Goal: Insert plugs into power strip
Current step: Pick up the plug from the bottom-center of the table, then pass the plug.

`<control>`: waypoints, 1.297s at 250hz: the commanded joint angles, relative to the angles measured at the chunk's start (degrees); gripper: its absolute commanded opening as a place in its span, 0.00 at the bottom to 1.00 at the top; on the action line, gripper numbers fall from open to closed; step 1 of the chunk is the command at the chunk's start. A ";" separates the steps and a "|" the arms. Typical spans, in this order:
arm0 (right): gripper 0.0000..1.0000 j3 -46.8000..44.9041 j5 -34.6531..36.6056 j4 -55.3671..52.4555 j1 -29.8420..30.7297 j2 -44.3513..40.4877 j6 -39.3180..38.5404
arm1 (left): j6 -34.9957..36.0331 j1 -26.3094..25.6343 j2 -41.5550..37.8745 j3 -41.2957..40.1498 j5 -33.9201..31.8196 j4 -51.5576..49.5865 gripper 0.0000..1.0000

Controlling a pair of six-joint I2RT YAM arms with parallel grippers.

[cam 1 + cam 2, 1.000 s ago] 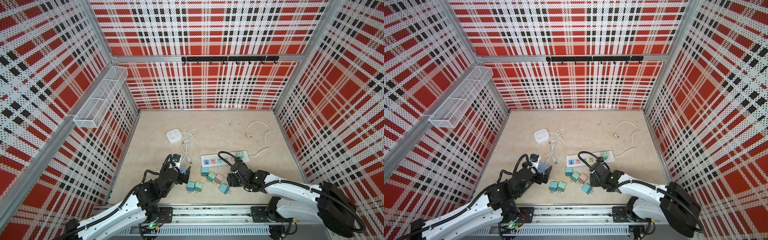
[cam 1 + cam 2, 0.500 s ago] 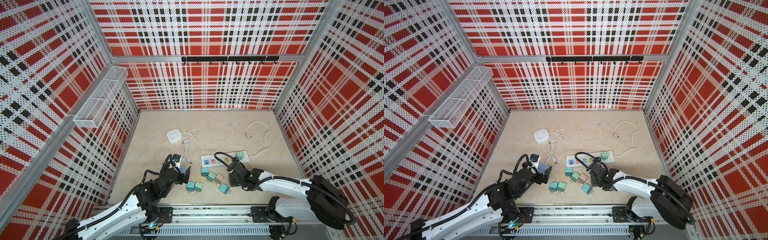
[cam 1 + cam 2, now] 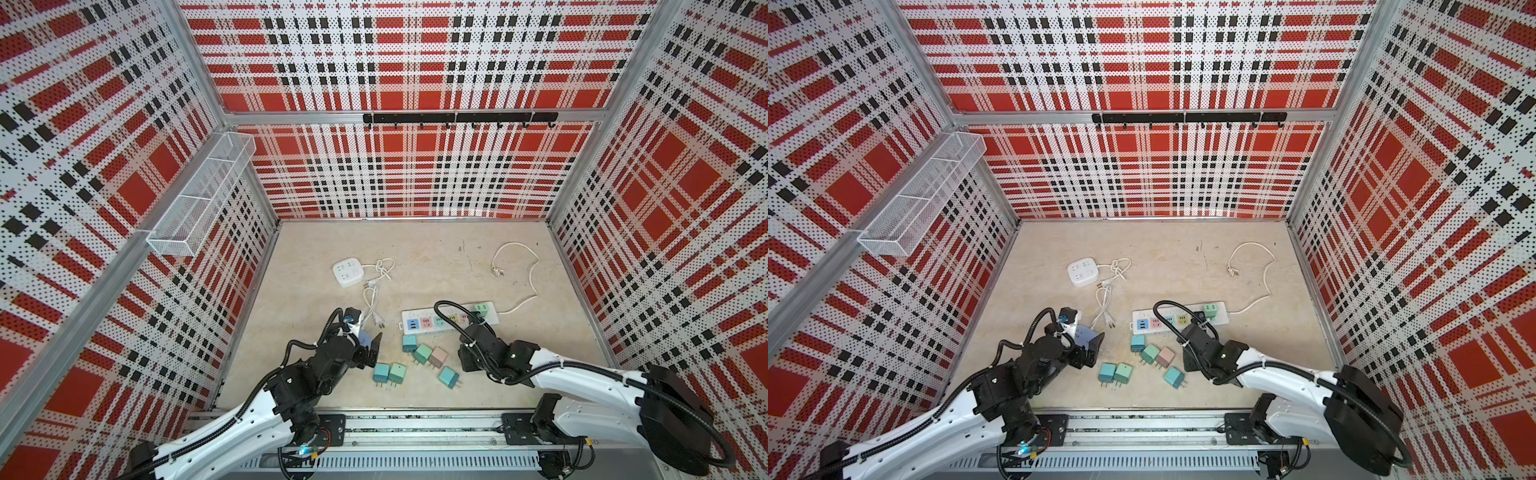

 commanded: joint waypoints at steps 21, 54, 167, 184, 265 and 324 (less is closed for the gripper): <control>0.24 0.65 5.23 2.84 0.36 -9.48 -6.20 | -3.37 2.87 1.06 4.76 6.40 2.12 0.99; 0.20 1.24 5.14 7.78 0.32 -13.44 -13.32 | -8.60 6.38 4.01 7.95 8.49 2.22 0.99; 0.15 -3.17 2.53 29.71 0.37 -19.93 -31.75 | -10.19 2.46 12.00 15.86 21.29 4.38 0.84; 0.08 -4.96 2.32 34.25 0.29 -19.78 -35.18 | -9.55 -2.49 13.44 17.61 17.52 4.34 0.84; 0.00 -10.98 -6.79 47.43 0.30 -19.32 -45.54 | -8.18 -16.26 20.63 23.36 11.42 6.35 0.84; 0.00 -12.36 -14.08 51.94 1.22 -18.89 -48.54 | -9.45 -16.98 22.95 22.87 13.44 10.43 0.84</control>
